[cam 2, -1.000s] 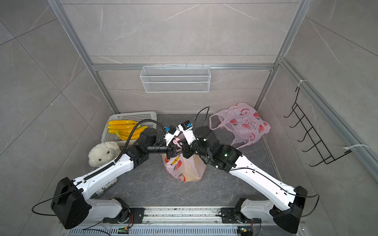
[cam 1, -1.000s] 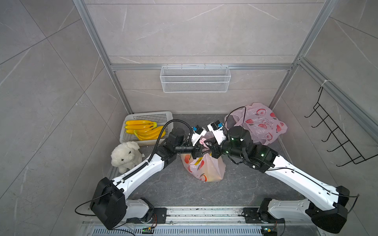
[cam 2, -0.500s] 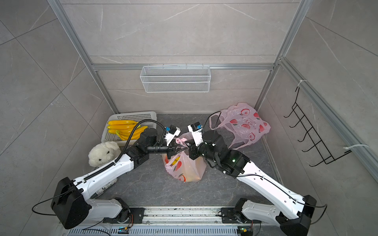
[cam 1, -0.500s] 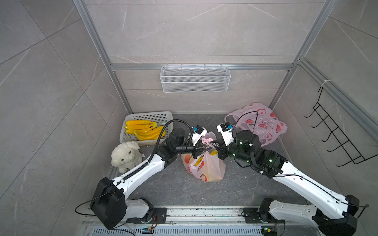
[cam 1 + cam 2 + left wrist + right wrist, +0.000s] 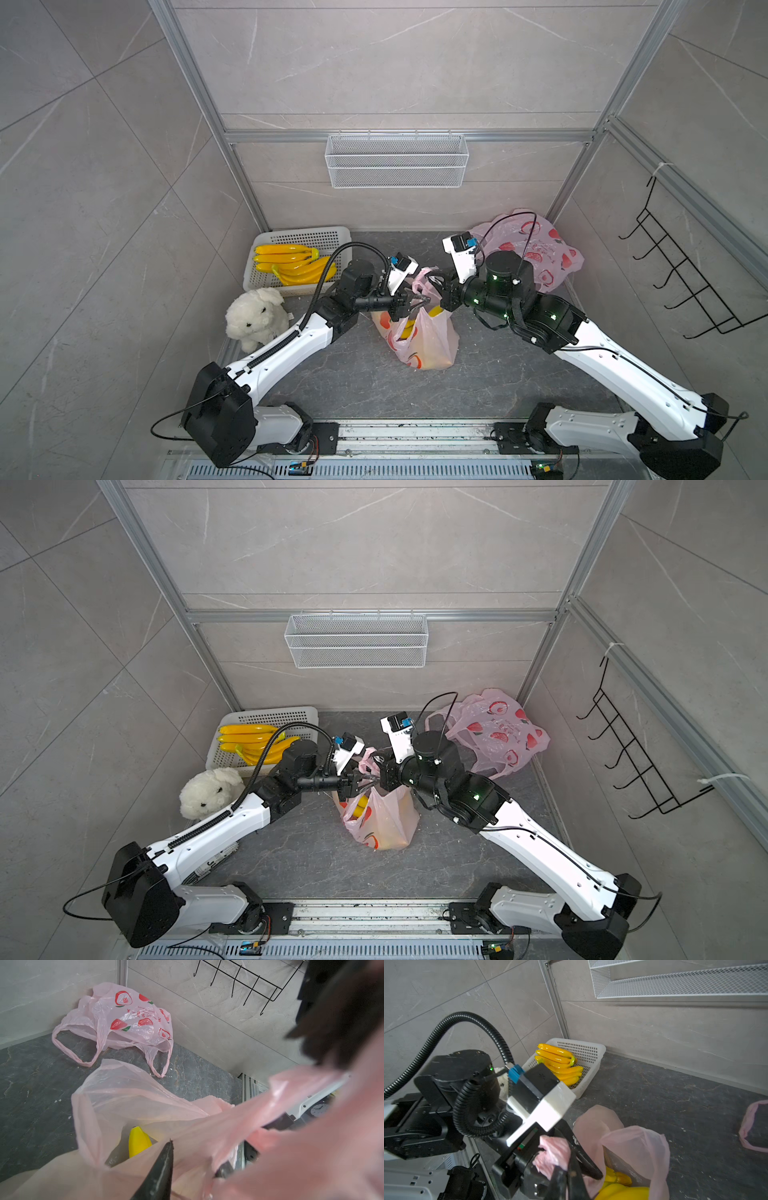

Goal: Place the banana into a plastic bag & tie a knot
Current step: Cross the plastic bag at the center of the board.

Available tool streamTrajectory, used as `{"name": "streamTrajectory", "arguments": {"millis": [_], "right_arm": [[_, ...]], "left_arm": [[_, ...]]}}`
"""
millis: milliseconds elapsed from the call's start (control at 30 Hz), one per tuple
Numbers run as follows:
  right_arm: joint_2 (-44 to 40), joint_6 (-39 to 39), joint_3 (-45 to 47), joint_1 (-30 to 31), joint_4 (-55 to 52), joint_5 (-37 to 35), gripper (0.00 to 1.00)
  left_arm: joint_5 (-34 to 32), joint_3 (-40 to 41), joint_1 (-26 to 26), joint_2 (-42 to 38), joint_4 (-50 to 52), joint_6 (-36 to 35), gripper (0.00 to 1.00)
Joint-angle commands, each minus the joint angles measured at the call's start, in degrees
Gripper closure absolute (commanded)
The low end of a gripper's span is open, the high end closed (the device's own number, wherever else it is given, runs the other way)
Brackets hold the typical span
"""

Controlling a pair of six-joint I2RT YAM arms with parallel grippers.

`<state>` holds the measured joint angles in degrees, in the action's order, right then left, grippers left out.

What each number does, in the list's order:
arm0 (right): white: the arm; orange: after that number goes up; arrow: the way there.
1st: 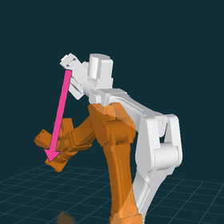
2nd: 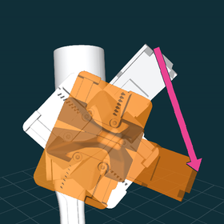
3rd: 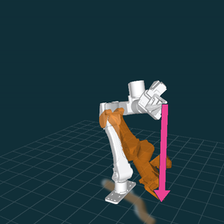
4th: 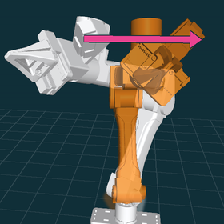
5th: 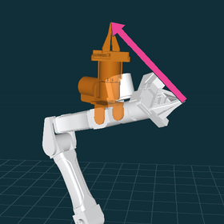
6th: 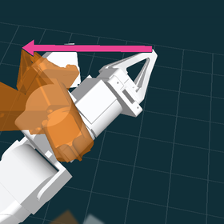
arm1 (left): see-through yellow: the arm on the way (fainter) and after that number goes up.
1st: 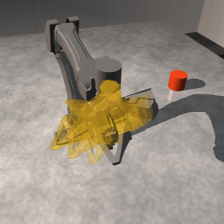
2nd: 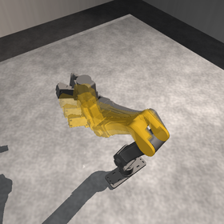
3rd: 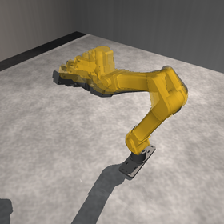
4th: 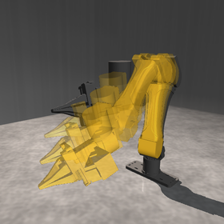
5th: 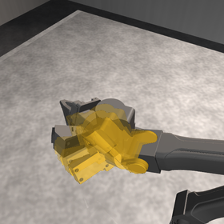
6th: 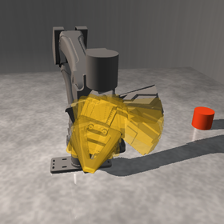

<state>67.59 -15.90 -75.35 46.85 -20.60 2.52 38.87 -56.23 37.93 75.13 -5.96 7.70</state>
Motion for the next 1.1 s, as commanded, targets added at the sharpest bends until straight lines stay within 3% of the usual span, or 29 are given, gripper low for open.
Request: {"name": "streamTrajectory", "arguments": {"millis": [0, 367, 700, 933, 1067], "right_arm": [[0.47, -1.91, -1.21, -0.09, 2.78, 2.87, 1.00], [-2.20, -6.22, 4.42, -0.09, 6.54, 2.10, 1.00], [-8.37, -6.59, 8.94, -0.80, 2.67, -10.65, 1.00], [-10.62, -6.30, 11.38, -0.80, -1.03, -13.86, 1.00], [-10.30, -5.28, 11.83, -0.56, -3.22, -10.68, 1.00]], "left_arm": [[-1.38, -0.97, -0.20, -0.43, -3.80, 1.66, 0.64], [1.46, -1.91, -0.06, 4.54, -8.56, 4.93, 0.64], [0.97, 0.33, -0.11, 1.71, -7.79, 3.83, 0.91], [-1.03, 0.61, -1.19, 1.34, -6.75, 4.75, 0.97], [-1.77, -0.06, -1.97, 1.76, -6.04, 5.31, 0.98]]}}
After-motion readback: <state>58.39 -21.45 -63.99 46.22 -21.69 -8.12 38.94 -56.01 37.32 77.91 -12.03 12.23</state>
